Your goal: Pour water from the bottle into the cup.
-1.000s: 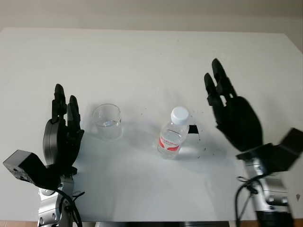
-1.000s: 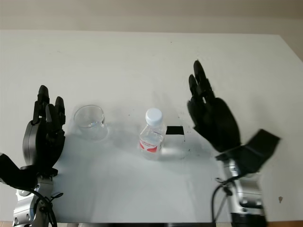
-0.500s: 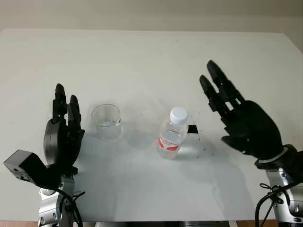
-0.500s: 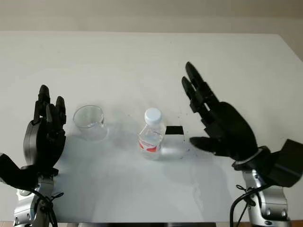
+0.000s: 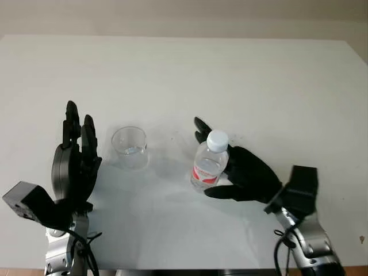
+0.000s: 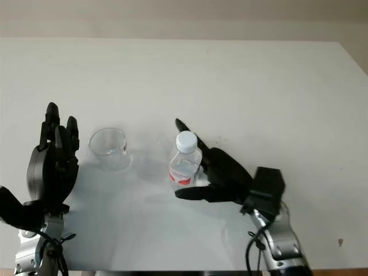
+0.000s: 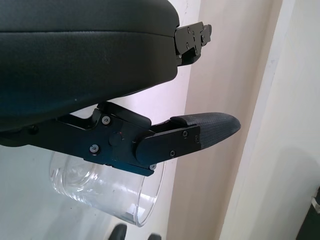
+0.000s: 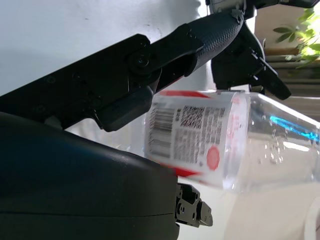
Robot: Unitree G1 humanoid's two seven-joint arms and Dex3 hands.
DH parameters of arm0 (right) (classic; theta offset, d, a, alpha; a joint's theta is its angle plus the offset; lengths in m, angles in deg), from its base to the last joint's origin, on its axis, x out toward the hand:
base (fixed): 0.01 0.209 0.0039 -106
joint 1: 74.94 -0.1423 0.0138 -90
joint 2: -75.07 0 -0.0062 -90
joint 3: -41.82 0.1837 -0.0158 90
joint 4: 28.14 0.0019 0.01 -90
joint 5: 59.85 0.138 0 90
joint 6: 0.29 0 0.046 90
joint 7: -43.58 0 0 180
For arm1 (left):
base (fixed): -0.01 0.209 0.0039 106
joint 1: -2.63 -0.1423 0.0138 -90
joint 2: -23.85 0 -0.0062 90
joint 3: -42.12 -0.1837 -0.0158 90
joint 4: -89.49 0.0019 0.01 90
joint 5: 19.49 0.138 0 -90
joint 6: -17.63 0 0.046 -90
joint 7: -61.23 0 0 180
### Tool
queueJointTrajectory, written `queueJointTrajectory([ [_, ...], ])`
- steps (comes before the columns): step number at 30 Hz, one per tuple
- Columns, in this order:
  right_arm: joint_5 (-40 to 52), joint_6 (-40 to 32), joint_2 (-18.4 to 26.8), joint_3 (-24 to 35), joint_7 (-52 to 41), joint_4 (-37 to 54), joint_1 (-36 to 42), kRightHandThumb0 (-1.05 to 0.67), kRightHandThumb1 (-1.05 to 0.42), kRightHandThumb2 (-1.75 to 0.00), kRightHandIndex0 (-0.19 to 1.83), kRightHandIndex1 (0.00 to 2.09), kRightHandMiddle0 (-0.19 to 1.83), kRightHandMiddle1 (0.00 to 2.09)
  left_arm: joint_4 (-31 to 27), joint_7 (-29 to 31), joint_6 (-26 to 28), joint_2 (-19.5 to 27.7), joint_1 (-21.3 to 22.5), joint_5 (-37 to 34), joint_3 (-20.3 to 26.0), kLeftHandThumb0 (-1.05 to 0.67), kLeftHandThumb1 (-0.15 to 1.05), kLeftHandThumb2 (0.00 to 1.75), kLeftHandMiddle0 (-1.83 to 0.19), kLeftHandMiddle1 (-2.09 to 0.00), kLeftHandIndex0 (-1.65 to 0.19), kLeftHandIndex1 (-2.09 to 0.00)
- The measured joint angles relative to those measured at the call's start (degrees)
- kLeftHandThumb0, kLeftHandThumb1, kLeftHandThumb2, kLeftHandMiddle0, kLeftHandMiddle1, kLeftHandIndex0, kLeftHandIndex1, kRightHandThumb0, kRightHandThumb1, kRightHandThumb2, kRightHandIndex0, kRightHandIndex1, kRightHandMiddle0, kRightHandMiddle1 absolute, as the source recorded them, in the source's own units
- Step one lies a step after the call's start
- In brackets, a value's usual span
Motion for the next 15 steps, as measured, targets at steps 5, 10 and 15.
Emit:
queueJointTrajectory([
  [5, -1.36, 1.25, -1.58, -1.15, 0.95, -1.08, -0.43, -0.98, -0.88, -0.05, -0.19, 0.00, -0.19, 0.00, 0.00, -0.21, -0.01, 0.02, 0.00, 0.31, -0.05, -0.67, 1.05, 0.61, 0.15, -0.06, 0.19, -0.03],
  [10, -1.91, 2.26, -3.07, -1.26, 3.23, -1.07, -0.43, -0.96, -0.85, -0.04, -0.19, 0.00, -0.19, 0.00, 0.00, -0.44, -0.01, 0.02, 0.01, 0.74, -0.08, -0.67, 1.05, 0.60, 0.15, -0.05, 0.19, -0.04],
  [15, 0.15, 1.97, -4.81, -1.04, 3.78, -1.06, -0.48, -0.77, -0.77, -0.05, -0.14, 0.77, -0.17, 1.32, 0.00, -0.46, 0.00, 0.01, 0.01, 0.69, -0.07, -0.67, 1.05, 0.60, 0.16, -0.05, 0.19, -0.03],
])
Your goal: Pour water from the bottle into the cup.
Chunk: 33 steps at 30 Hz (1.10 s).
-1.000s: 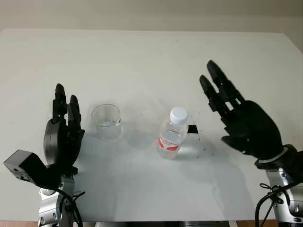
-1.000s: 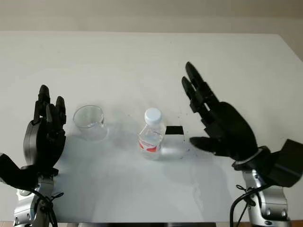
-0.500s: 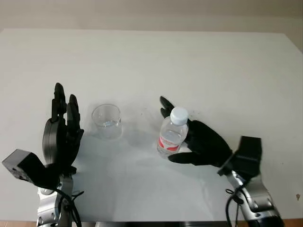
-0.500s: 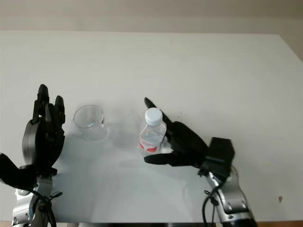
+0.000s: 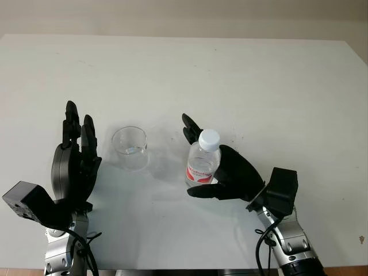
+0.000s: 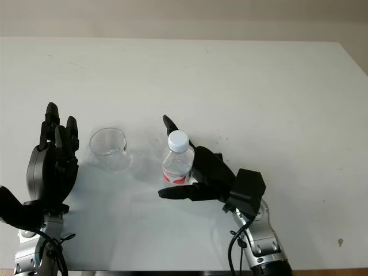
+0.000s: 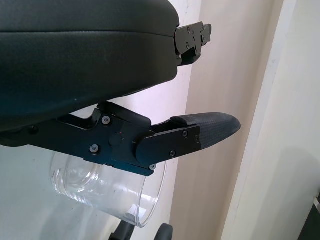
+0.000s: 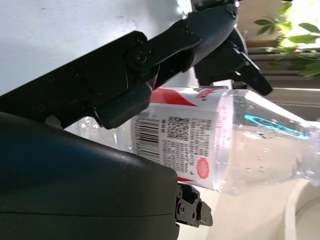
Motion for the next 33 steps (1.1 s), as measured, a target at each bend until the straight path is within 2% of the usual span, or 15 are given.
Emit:
queueJointTrajectory([
  [1, 1.00, -0.79, 0.00, 0.12, -0.74, 0.00, -0.17, -0.69, -0.74, -0.05, -0.15, 1.47, -0.15, 1.78, 0.00, -0.05, 0.00, 0.00, 0.00, -0.01, 0.01, -0.67, 1.05, 0.60, 0.15, -0.05, 0.19, -0.03],
  [2, 2.33, -1.95, 0.04, 0.32, -1.78, -0.02, -0.47, -0.63, -0.73, -0.05, -0.13, 1.77, -0.07, 1.93, 0.00, -0.14, 0.00, 0.00, 0.00, -0.01, 0.02, -0.68, 1.05, 0.59, 0.15, -0.05, 0.19, -0.03],
  [3, 3.35, -2.87, 0.14, 0.49, -2.98, -0.11, -0.85, -0.58, -0.73, -0.05, 0.04, 1.93, 0.10, 2.01, 0.00, -0.21, 0.00, 0.00, 0.00, 0.00, 0.02, -0.68, 1.05, 0.59, 0.15, -0.06, 0.19, -0.03],
  [4, 4.20, -3.65, 0.25, 0.63, -4.16, -0.34, -1.34, -0.53, -0.74, -0.06, 0.45, 2.03, 0.46, 2.06, -0.01, -0.35, 0.00, 0.00, 0.00, 0.02, 0.01, -0.68, 1.05, 0.59, 0.14, -0.06, 0.18, -0.04],
  [7, 4.55, -5.44, 1.36, 0.51, -6.35, -0.70, -2.63, -0.50, -0.80, -0.07, 1.24, 2.09, 1.15, 2.09, -0.03, -0.63, 0.00, 0.00, 0.00, 0.20, -0.03, -0.68, 1.05, 0.58, 0.14, -0.06, 0.18, -0.04],
  [10, 3.50, -6.84, 3.76, -0.27, -9.76, -0.58, -4.57, -0.49, -0.84, -0.07, 1.58, 2.09, 1.37, 2.09, -0.02, -0.67, -0.01, 0.00, 0.02, 0.18, -0.02, -0.68, 1.05, 0.58, 0.15, -0.05, 0.19, -0.03],
  [12, 2.65, -7.86, 5.84, -1.13, -12.53, -0.18, -6.24, -0.53, -0.85, -0.06, 1.65, 2.09, 1.47, 2.09, -0.02, -0.52, -0.01, 0.00, 0.04, 0.01, -0.03, -0.67, 1.05, 0.59, 0.17, -0.05, 0.19, -0.01],
  [15, 1.60, -9.04, 8.11, -2.41, -15.62, 0.68, -7.97, -0.51, -0.86, -0.06, 1.65, 2.09, 1.56, 2.09, -0.01, -0.24, -0.02, 0.01, 0.27, -0.14, -0.03, -0.66, 1.05, 0.60, 0.18, -0.05, 0.19, 0.00],
  [21, -0.77, -7.25, 9.46, -3.75, -16.33, 1.97, -8.44, -0.40, -1.02, -0.09, 1.68, 2.09, 1.61, 2.09, -0.01, -0.30, -0.02, 0.01, 0.97, -0.11, 0.03, -0.67, 1.05, 0.60, 0.16, -0.06, 0.19, 0.00],
  [22, -0.96, -7.06, 9.12, -3.52, -14.88, 2.10, -8.07, -0.36, -1.03, -0.19, 1.72, 2.09, 1.63, 2.09, 0.01, -0.32, -0.02, 0.01, 0.98, -0.10, 0.06, -0.67, 1.05, 0.60, 0.16, -0.06, 0.19, 0.00],
  [26, -2.81, -6.94, 6.15, -2.23, -6.16, 2.74, -6.03, -0.35, -1.05, -0.37, 1.82, 2.09, 1.75, 2.09, 0.48, -0.36, -0.10, 0.04, 1.01, -0.07, 0.28, -0.67, 1.05, 0.60, 0.15, -0.06, 0.18, -0.02],
  [30, -6.52, -7.50, 3.64, -0.53, 4.04, 2.17, -6.45, -0.38, -1.05, -0.46, 1.83, 2.09, 1.83, 2.09, 0.71, -0.43, -0.11, 0.06, 1.08, -0.08, 0.42, -0.67, 1.05, 0.59, 0.15, -0.06, 0.19, -0.03],
  [33, -8.00, -7.39, 1.61, 0.81, 9.51, -1.76, -9.85, -0.36, -1.05, -0.55, 1.83, 2.09, 1.83, 2.09, 0.82, -0.43, -0.20, 0.05, 1.13, -0.08, 0.40, -0.67, 1.05, 0.59, 0.15, -0.05, 0.19, -0.02],
])
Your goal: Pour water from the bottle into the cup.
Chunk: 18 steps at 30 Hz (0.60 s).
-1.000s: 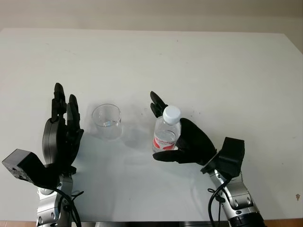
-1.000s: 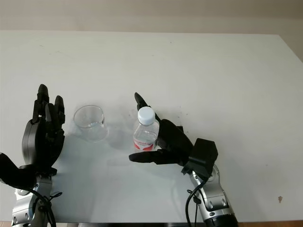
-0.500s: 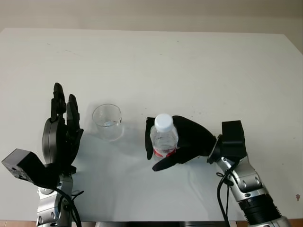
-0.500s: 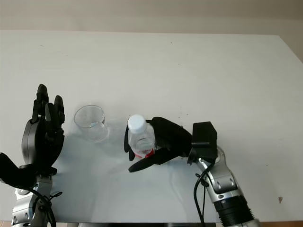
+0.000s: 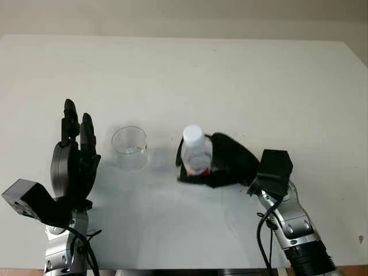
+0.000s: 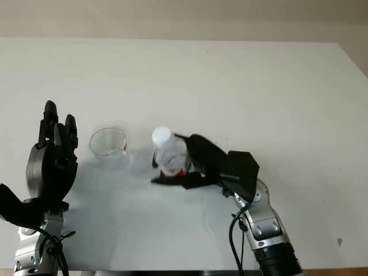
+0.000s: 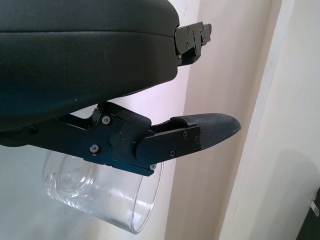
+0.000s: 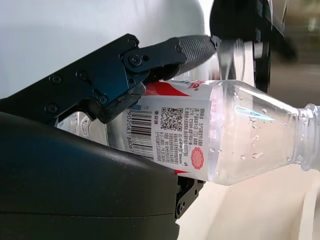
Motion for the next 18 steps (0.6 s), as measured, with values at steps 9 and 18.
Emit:
queueJointTrajectory([
  [9, -6.18, 3.19, -3.14, 1.11, 9.80, -13.87, -16.36, -0.30, -1.05, -0.59, 1.79, 2.09, 1.71, 2.09, -0.01, -0.07, -0.37, -0.14, -0.01, -0.02, -0.28, -0.67, 1.05, 0.59, 0.16, -0.05, 0.19, -0.01],
  [18, -11.18, 13.01, -2.57, 0.62, 14.07, -32.40, -26.51, -0.32, -1.05, -0.46, 1.34, 2.09, 1.05, 2.09, -0.09, -0.45, -0.73, -0.17, 0.00, 0.30, -0.46, -0.67, 1.05, 0.59, 0.16, -0.05, 0.19, -0.01],
])
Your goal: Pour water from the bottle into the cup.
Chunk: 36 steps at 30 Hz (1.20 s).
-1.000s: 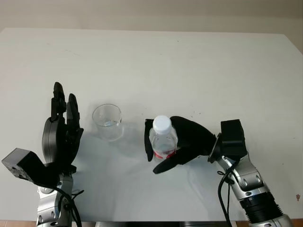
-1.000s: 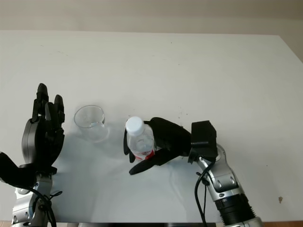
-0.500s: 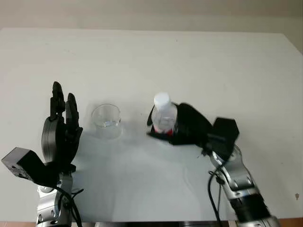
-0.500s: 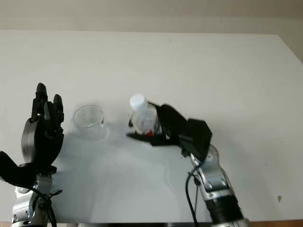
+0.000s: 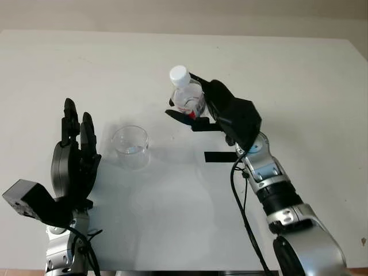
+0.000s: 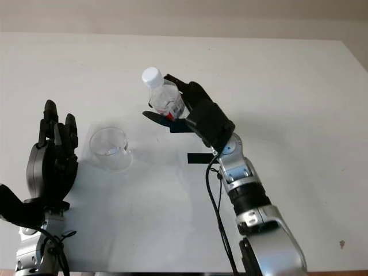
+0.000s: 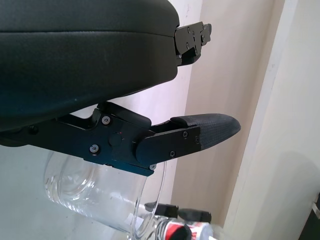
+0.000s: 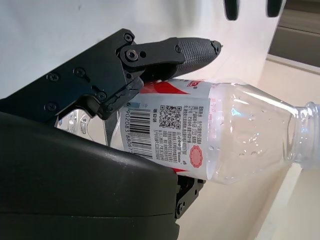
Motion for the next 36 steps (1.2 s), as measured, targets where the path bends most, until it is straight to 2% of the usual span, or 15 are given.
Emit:
queueJointTrajectory([
  [7, -6.22, 8.51, 1.20, -2.41, 5.11, -12.25, -6.47, -0.34, -1.05, -0.42, 1.13, 2.09, 0.85, 2.09, -0.10, -0.36, -0.20, -0.04, 0.05, 0.31, -0.11, -0.68, 1.05, 0.58, 0.16, -0.05, 0.19, -0.01],
  [13, -13.48, 11.82, 2.61, -6.44, 10.59, -16.42, -10.00, -0.37, -1.05, -0.37, 1.00, 2.09, 0.67, 2.09, -0.33, -0.49, -0.29, -0.09, 0.07, 0.32, -0.20, -0.68, 1.05, 0.57, 0.15, -0.05, 0.19, -0.03],
  [22, -21.25, 13.76, 4.01, -11.11, 17.39, -18.11, -14.46, -0.36, -1.05, -0.32, 1.05, 2.09, 0.63, 2.09, -0.33, -1.03, -0.67, -0.30, 0.16, 1.12, -0.72, -0.68, 1.05, 0.58, 0.15, -0.05, 0.19, -0.03],
  [36, -31.45, 14.37, 4.19, -18.77, 28.81, -19.20, -18.68, -0.37, -1.05, -0.27, 1.14, 2.09, 0.73, 2.09, -0.29, -1.24, -0.92, -0.81, 0.43, 1.16, -0.91, -0.67, 1.05, 0.60, 0.16, -0.05, 0.19, -0.01],
])
